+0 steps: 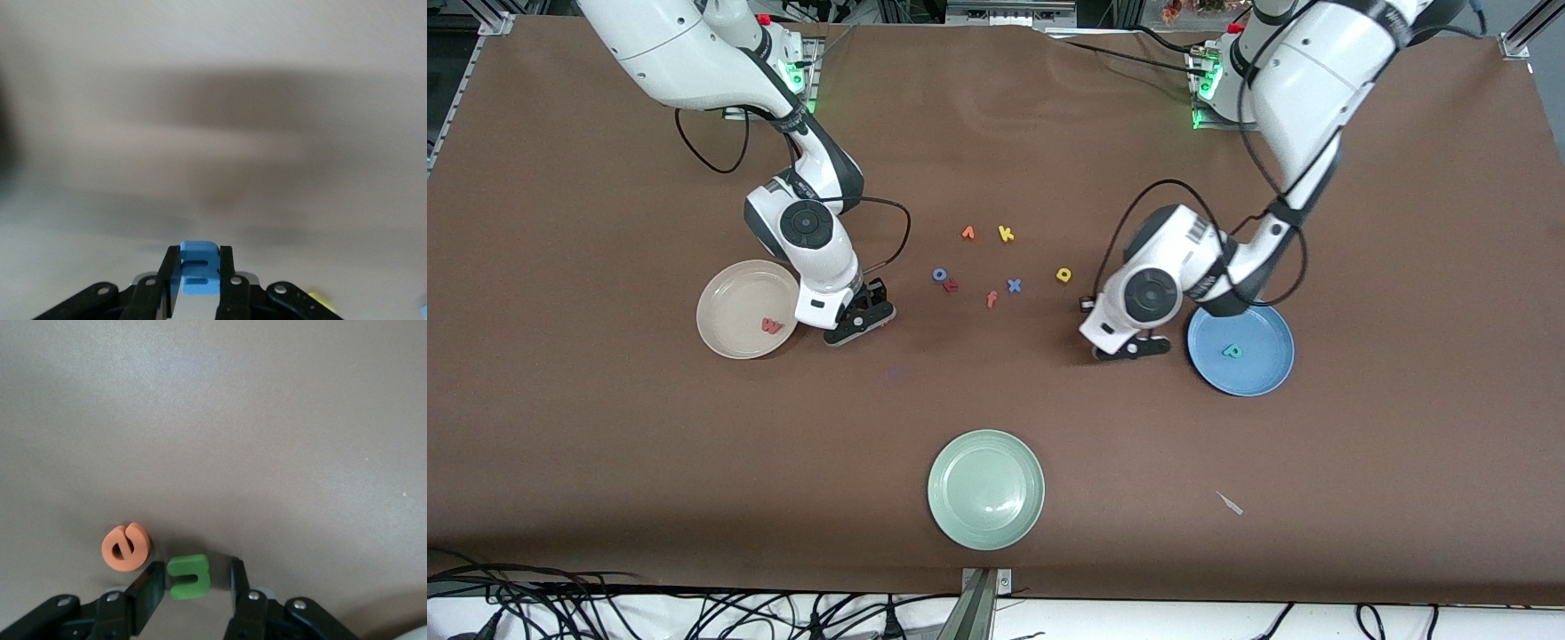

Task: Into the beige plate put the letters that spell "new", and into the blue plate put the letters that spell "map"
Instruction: 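Drop the green u on the white plate while the left gripper drops m on blue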

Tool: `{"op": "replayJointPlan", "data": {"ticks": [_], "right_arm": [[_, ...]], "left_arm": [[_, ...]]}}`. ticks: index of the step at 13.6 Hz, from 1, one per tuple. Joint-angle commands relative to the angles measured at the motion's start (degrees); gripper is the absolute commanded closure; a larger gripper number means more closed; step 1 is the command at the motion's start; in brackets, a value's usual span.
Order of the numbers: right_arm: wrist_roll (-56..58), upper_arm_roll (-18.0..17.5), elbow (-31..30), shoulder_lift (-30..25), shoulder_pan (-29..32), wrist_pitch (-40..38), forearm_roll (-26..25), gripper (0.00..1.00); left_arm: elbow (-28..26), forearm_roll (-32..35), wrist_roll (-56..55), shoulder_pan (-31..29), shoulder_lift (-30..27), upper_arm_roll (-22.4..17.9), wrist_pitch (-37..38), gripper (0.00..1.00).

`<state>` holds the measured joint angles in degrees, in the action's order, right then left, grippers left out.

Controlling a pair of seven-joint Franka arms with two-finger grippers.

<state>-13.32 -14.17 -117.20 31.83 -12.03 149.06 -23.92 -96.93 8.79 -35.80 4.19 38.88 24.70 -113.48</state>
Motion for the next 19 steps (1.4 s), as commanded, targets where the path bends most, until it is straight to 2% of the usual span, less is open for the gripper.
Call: {"op": "replayJointPlan", "data": {"ticks": [1, 3, 5, 6, 7, 8, 11, 15, 17, 19], "right_arm": [[0.0, -0.1, 0.5, 0.9, 0.8, 0.4, -1.7, 0.58], [0.6, 0.1, 0.6, 0.7, 0.9, 0.3, -1.7, 0.68], [2.2, 0.9, 0.7, 0.3, 1.0, 0.1, -1.7, 0.7], [2.9, 1.1, 0.7, 0.0, 1.2, -0.1, -1.7, 0.7], [3.7, 1.7, 0.7, -0.3, 1.3, -0.5, -1.7, 0.71], [5.0, 2.4, 0.7, -1.1, 1.3, -1.3, -1.7, 0.71], [9.1, 3.4, 1.7, -4.0, 1.3, -8.2, -1.7, 0.71], [20.2, 5.6, 5.8, -8.2, 2.6, -21.1, -0.3, 0.71], [23.2, 7.0, 4.7, -9.3, 3.3, -21.9, 2.4, 0.71], [23.2, 8.3, 2.0, -9.4, 3.4, -20.2, 4.6, 0.63]], "left_arm": [[0.2, 0.3, 12.6, -4.8, -2.7, -0.3, 4.5, 0.85], [0.2, 0.3, 21.4, -9.7, -2.5, -0.4, 4.5, 0.85], [0.4, 0.3, 27.8, -13.2, -0.7, -1.0, 4.2, 0.83], [0.4, 0.5, 29.2, -13.8, 0.1, -1.2, 3.7, 0.79], [0.4, 1.8, 29.9, -13.9, 0.7, -1.3, 3.4, 0.63], [0.4, 3.2, 29.9, -13.2, 0.8, -1.2, 3.5, 0.01], [0.3, 2.5, 28.0, -11.4, 0.2, 1.3, 4.1, 0.0], [0.4, 2.6, 8.0, -4.7, -0.4, 5.6, 3.8, 0.0], [0.4, 3.1, 3.0, -1.7, -0.4, 7.8, 2.9, 0.0], [0.1, 3.2, -2.8, 1.6, -0.3, 8.0, 1.8, 0.0]]}}
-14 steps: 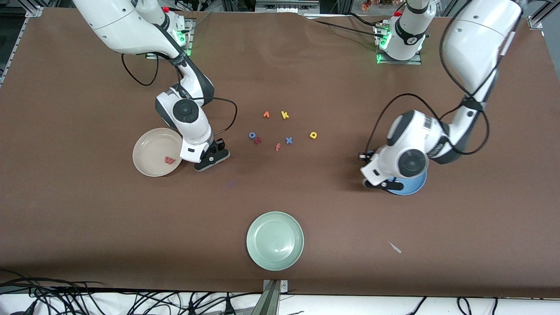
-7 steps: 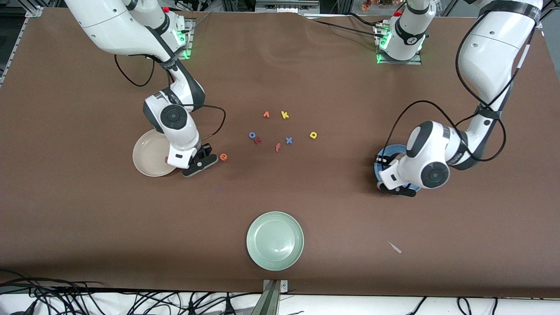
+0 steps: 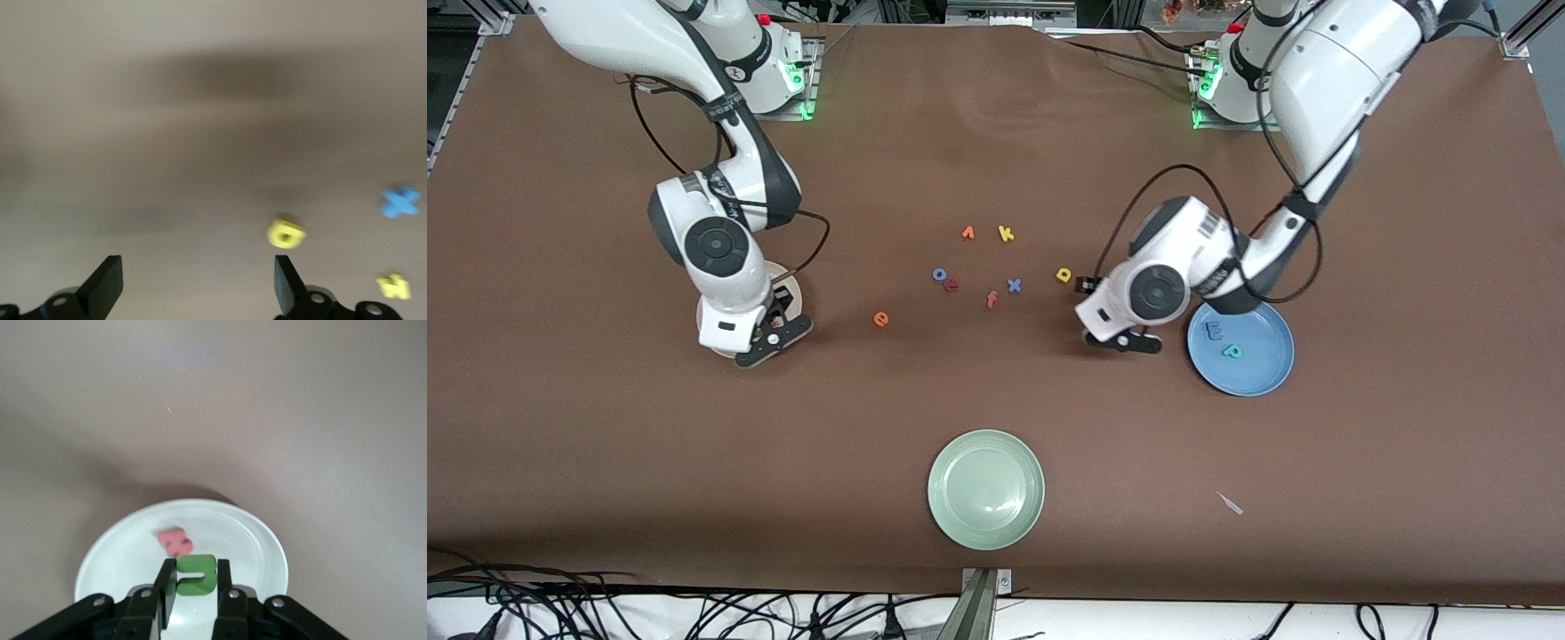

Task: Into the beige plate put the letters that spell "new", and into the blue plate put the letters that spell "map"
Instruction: 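Drop the green u on the white plate while the left gripper drops m on blue, then grasp the orange e with the right gripper while the left gripper grasps yellow o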

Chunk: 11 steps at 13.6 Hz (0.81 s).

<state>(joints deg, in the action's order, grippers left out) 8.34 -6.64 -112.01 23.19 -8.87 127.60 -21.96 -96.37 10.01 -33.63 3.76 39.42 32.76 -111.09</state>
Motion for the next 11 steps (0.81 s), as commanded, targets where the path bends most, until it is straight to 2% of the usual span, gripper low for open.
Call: {"op": "replayJointPlan", "data": {"ticks": [1, 3, 5, 7, 9, 11], "right_arm": [[1.5, 1.5, -5.0, -0.8, 0.2, 3.3, 5.2, 0.36], [0.9, 1.9, -5.1, -0.8, 0.2, 3.6, 6.8, 0.25], [-1.0, 0.1, -2.3, -0.9, 0.0, 1.4, 7.4, 0.25], [-3.8, -3.2, 2.7, -0.1, -0.4, -1.7, 12.2, 0.21], [-6.0, -3.8, 7.2, 2.9, -2.2, -1.6, 16.1, 0.2], [-10.6, -3.8, 7.5, 4.3, -6.4, 1.1, 16.2, 0.18]], "left_arm": [[-0.9, 2.4, -9.2, 3.3, -0.6, -0.1, -1.7, 0.0], [-3.0, 2.4, -13.6, 4.5, -0.1, -0.1, -5.5, 0.0], [-6.7, 2.4, -13.9, 4.7, 0.0, -0.1, -11.3, 0.0], [-8.6, 3.0, -13.9, 4.7, -0.1, -0.2, -14.3, 0.0], [-9.8, 5.7, -14.0, 5.0, 0.2, -0.2, -17.3, 0.0], [-10.3, 7.1, -13.9, 5.0, 0.4, -0.2, -17.6, 0.03]]}}
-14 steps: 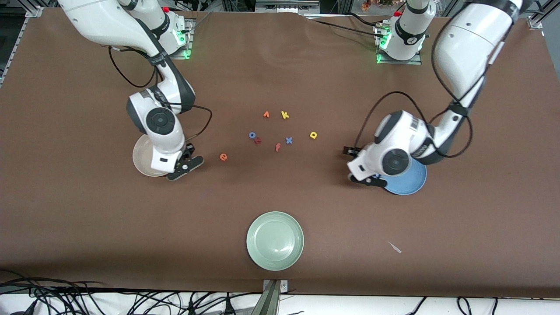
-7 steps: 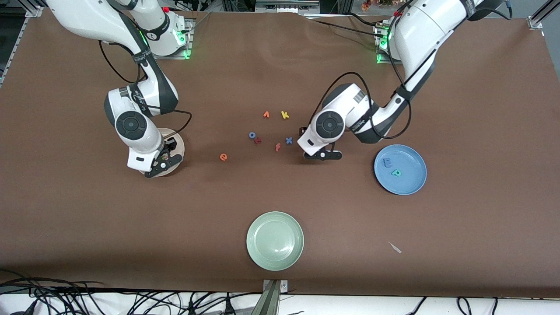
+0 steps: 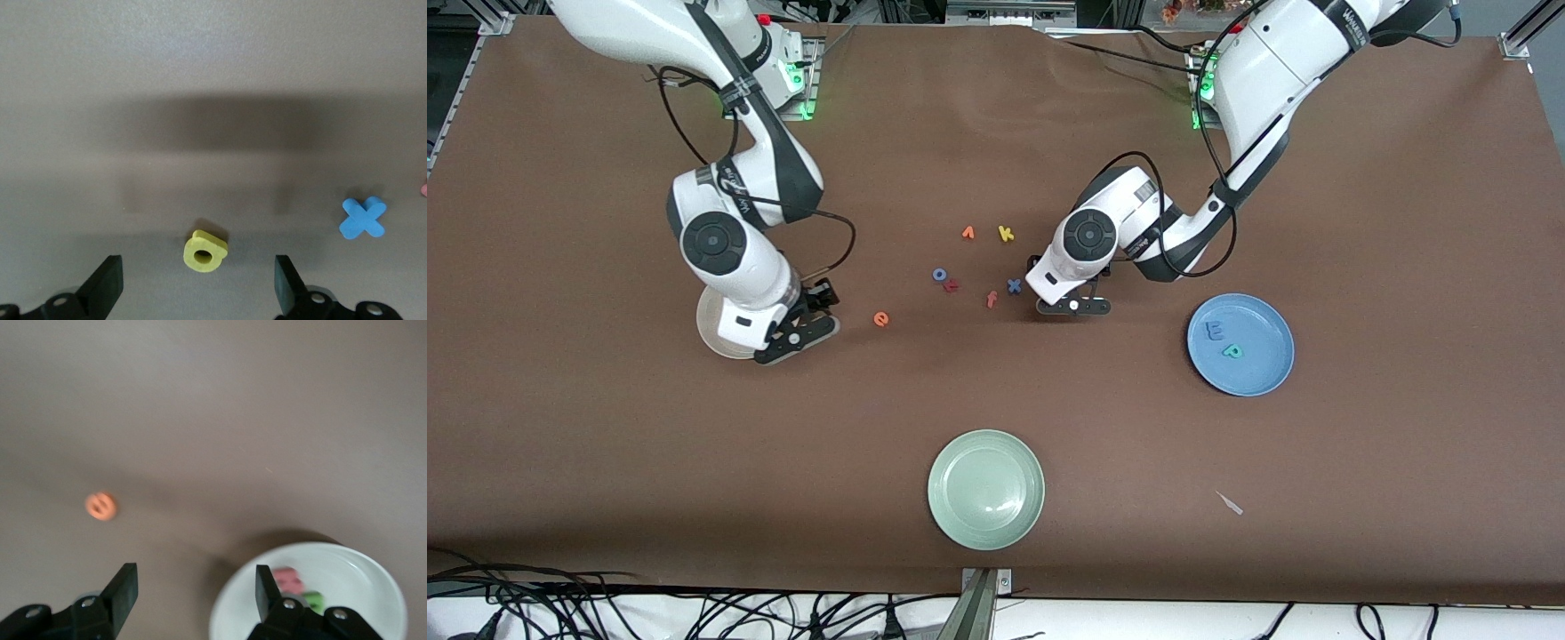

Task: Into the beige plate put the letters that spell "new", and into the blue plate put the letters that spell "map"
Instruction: 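Grasp the orange e with the right gripper while the left gripper grasps yellow o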

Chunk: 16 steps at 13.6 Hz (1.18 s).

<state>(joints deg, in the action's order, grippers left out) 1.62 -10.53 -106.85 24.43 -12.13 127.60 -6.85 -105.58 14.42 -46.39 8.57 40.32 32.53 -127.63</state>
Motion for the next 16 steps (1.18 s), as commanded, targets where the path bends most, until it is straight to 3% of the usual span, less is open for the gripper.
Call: {"op": "replayJointPlan", "data": {"ticks": [1, 2, 5, 6, 7, 8, 9, 13, 16], "right_arm": [[-6.7, 0.2, 2.1, 4.4, -5.4, 3.1, 0.4, 0.18], [-9.6, 0.3, 1.8, 5.5, -7.4, 4.8, 0.1, 0.18], [-13.0, 0.4, -0.1, 6.6, -9.0, 8.4, -2.2, 0.18], [-13.0, 0.4, -1.3, 6.6, -9.0, 10.1, -2.5, 0.18], [-13.0, 0.4, -2.7, 6.6, -9.0, 12.3, -2.7, 0.18], [-13.0, 0.5, -4.0, 6.6, -9.0, 14.1, -3.7, 0.18], [-13.0, 0.6, -4.6, 6.6, -9.0, 14.9, -4.7, 0.18], [-13.0, 1.0, -6.8, 7.0, -9.1, 18.9, -5.3, 0.18], [-13.1, 1.0, -7.1, 7.0, -9.1, 19.3, -6.2, 0.18]], "left_arm": [[-1.6, 3.5, -1.2, 0.2, -0.5, 0.0, -1.2, 0.11], [-1.7, 4.3, -1.2, 0.3, -0.5, 0.0, -1.9, 0.17], [-2.3, 5.6, -1.2, 0.3, 0.3, 0.0, -3.4, 0.18], [-2.3, 5.7, -1.2, 0.3, 0.3, 0.0, -3.4, 0.36], [-2.3, 5.7, -1.2, 0.3, 0.2, 0.0, -3.4, 0.62], [-2.3, 5.7, -1.1, 0.2, 0.2, 0.0, -3.4, 0.77], [-2.3, 5.7, -1.1, 0.2, 0.2, 0.0, -3.4, 0.85], [-1.8, 5.7, -0.2, -0.7, -0.9, 0.1, -1.2, 0.9], [1.2, 5.6, 5.7, -3.4, -4.5, 0.0, 8.3, 0.91]]}}
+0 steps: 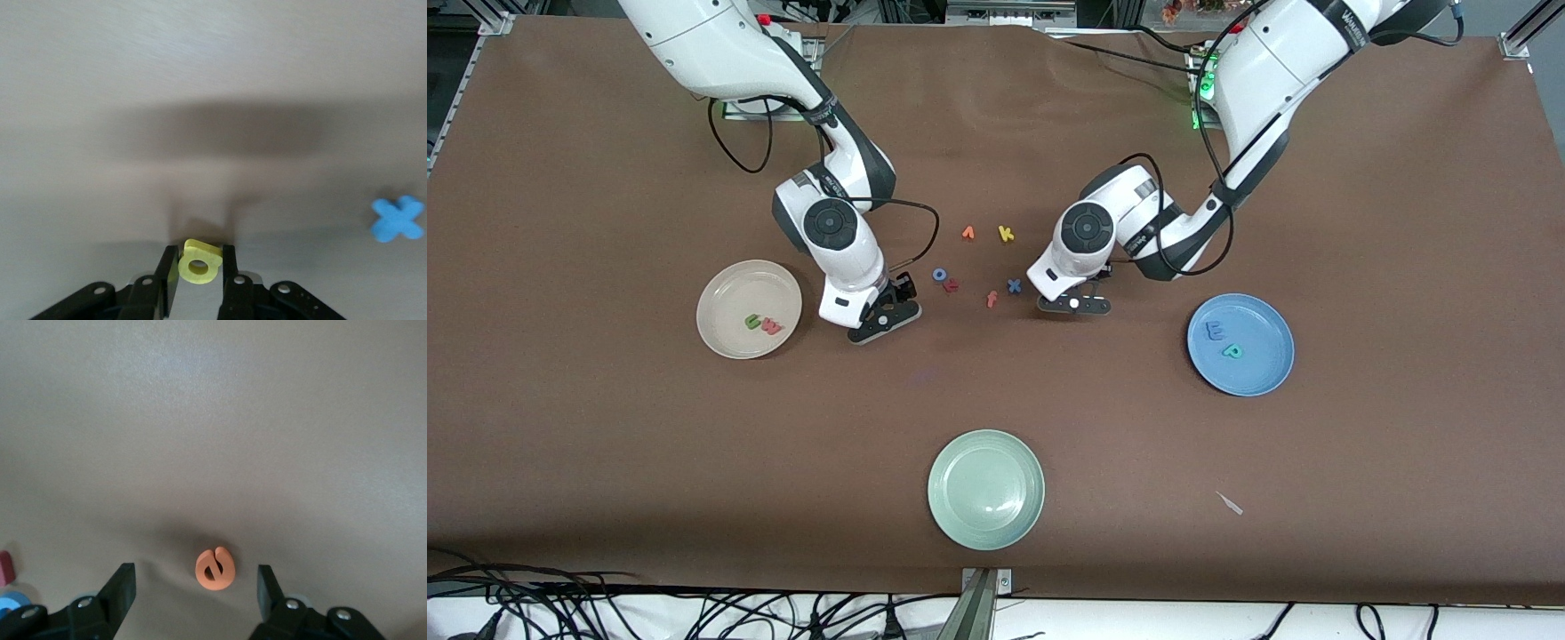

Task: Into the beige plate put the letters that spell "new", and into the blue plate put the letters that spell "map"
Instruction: 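Grasp the orange e with the right gripper while the left gripper grasps yellow o, then drop the yellow o on the blue plate while the right gripper carries the e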

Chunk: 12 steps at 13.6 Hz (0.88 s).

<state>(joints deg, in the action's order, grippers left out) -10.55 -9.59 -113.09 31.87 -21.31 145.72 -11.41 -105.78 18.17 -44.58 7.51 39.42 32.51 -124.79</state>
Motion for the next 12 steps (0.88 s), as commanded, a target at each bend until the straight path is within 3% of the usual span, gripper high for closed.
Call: {"op": "replayJointPlan", "data": {"ticks": [1, 5, 11, 12], "right_arm": [[-1.0, 0.0, -1.3, -0.2, 0.1, 1.9, -2.3, 0.19], [-0.9, 0.6, -3.4, 0.0, 0.1, 5.6, -2.5, 0.2], [-1.0, 0.6, -3.4, 0.0, 0.1, 5.8, -2.5, 0.38], [-1.0, 0.6, -3.4, 0.0, 0.1, 5.8, -2.5, 0.43]], "left_arm": [[2.0, 1.9, 7.6, -4.8, -4.7, 0.3, 7.3, 0.9], [2.3, 2.0, 25.6, -11.7, -8.6, -0.3, 11.2, 0.9], [1.6, 7.2, 50.8, -26.6, -6.8, -0.4, 10.4, 0.83], [0.9, 7.2, 52.7, -28.0, -6.5, -0.4, 10.2, 0.77]]}}
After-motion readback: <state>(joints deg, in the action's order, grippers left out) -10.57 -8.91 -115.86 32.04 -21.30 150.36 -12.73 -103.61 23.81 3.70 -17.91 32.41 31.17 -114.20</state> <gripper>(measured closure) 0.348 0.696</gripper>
